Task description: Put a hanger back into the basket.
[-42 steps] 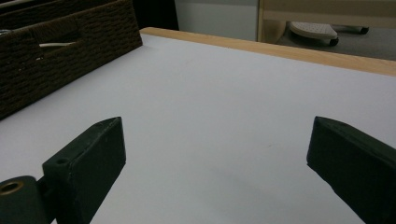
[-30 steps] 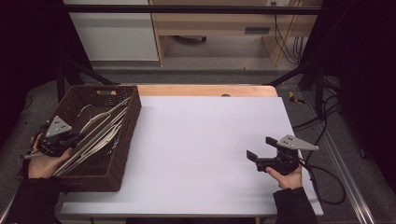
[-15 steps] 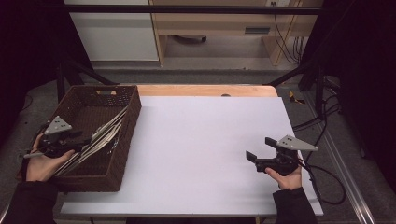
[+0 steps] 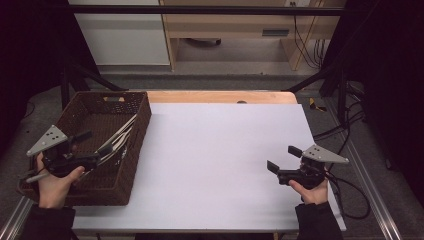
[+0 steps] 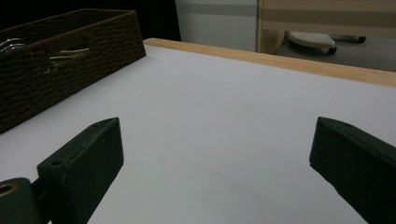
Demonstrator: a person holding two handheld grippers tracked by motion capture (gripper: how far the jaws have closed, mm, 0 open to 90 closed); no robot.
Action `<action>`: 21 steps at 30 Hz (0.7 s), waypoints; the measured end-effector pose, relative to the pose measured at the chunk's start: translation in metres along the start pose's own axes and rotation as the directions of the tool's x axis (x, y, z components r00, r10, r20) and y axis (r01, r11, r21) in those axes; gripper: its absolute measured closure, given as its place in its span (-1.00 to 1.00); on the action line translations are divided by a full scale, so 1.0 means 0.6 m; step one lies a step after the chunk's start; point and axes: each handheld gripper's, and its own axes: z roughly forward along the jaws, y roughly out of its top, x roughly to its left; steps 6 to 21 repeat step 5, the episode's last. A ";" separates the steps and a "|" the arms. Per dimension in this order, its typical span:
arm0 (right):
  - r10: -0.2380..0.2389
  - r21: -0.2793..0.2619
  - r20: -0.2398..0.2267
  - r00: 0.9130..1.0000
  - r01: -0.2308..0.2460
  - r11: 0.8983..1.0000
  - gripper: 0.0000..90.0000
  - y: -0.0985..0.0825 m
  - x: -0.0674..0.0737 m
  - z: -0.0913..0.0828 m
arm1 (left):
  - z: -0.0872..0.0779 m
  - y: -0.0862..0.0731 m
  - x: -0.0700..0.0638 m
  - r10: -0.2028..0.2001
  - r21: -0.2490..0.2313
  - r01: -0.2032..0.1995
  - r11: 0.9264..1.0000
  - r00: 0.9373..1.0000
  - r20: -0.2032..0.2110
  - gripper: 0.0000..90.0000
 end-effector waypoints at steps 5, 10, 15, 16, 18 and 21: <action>0.004 -0.012 0.000 1.000 -0.004 1.000 -0.94 0.003 -0.001 -0.007 | 0.014 -0.011 -0.035 -0.012 -0.033 0.013 0.999 0.999 0.042 -0.86; 0.004 -0.012 0.000 1.000 -0.004 1.000 -0.94 0.003 -0.001 -0.007 | 0.014 -0.011 -0.035 -0.012 -0.033 0.013 0.999 0.999 0.042 -0.86; 0.004 -0.012 0.000 1.000 -0.004 1.000 -0.94 0.003 -0.001 -0.007 | 0.014 -0.011 -0.035 -0.012 -0.033 0.013 0.999 0.999 0.042 -0.86; 0.004 -0.012 0.000 1.000 -0.004 1.000 -0.94 0.003 -0.001 -0.007 | 0.014 -0.011 -0.035 -0.012 -0.033 0.013 0.999 0.999 0.042 -0.86; 0.004 -0.012 0.000 1.000 -0.004 1.000 -0.94 0.003 -0.001 -0.007 | 0.014 -0.011 -0.035 -0.012 -0.033 0.013 0.999 0.999 0.042 -0.86; 0.004 -0.012 0.000 1.000 -0.004 1.000 -0.94 0.003 -0.001 -0.007 | 0.014 -0.011 -0.035 -0.012 -0.033 0.013 0.999 0.999 0.042 -0.86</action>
